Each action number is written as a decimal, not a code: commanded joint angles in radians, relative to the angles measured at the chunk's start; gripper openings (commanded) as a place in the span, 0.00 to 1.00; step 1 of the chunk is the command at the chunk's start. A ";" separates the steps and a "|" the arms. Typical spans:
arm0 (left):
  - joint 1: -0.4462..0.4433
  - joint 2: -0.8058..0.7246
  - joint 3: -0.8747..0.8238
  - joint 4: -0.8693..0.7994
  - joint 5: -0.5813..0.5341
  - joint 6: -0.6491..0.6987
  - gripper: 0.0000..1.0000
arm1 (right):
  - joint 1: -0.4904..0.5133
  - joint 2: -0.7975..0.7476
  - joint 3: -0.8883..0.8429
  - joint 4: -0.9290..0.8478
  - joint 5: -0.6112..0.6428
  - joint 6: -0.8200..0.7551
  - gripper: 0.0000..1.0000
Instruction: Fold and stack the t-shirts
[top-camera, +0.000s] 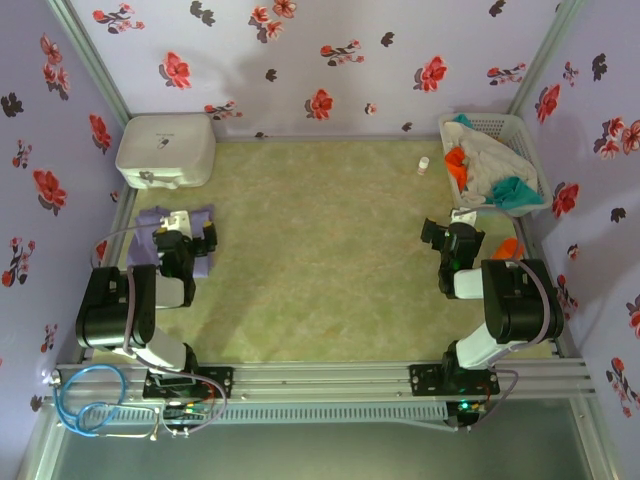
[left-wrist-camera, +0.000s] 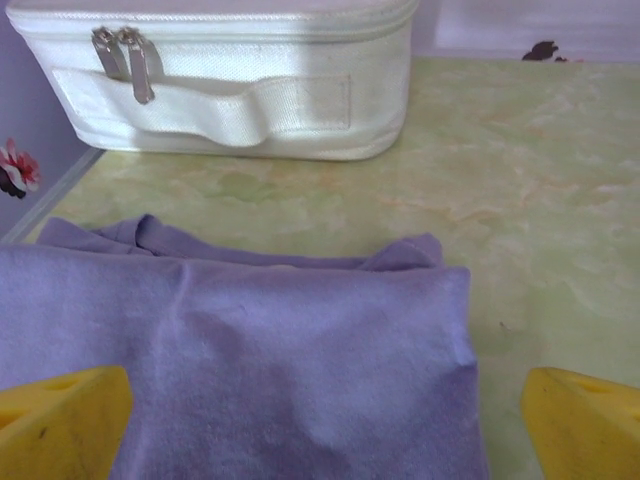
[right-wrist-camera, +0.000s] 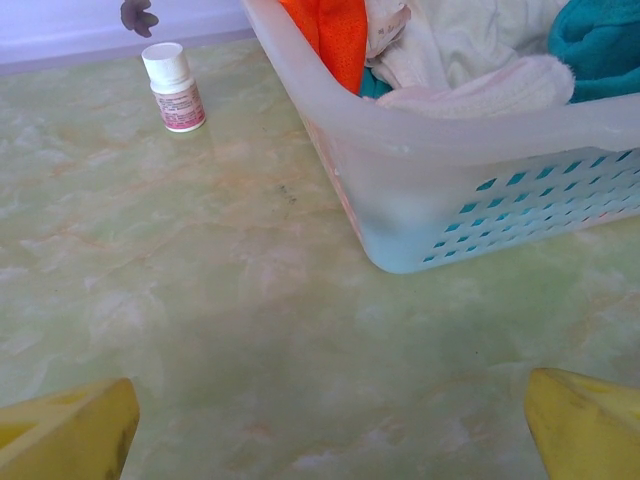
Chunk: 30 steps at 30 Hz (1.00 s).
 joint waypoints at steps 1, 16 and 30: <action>-0.004 -0.002 0.059 -0.058 0.020 0.000 1.00 | -0.002 -0.006 0.012 0.029 -0.004 0.016 0.99; 0.026 -0.006 0.065 -0.076 0.216 0.047 1.00 | -0.019 0.001 0.018 0.031 -0.107 0.002 0.99; 0.026 -0.004 0.064 -0.075 0.216 0.046 1.00 | -0.019 0.002 0.032 -0.002 -0.108 0.002 0.99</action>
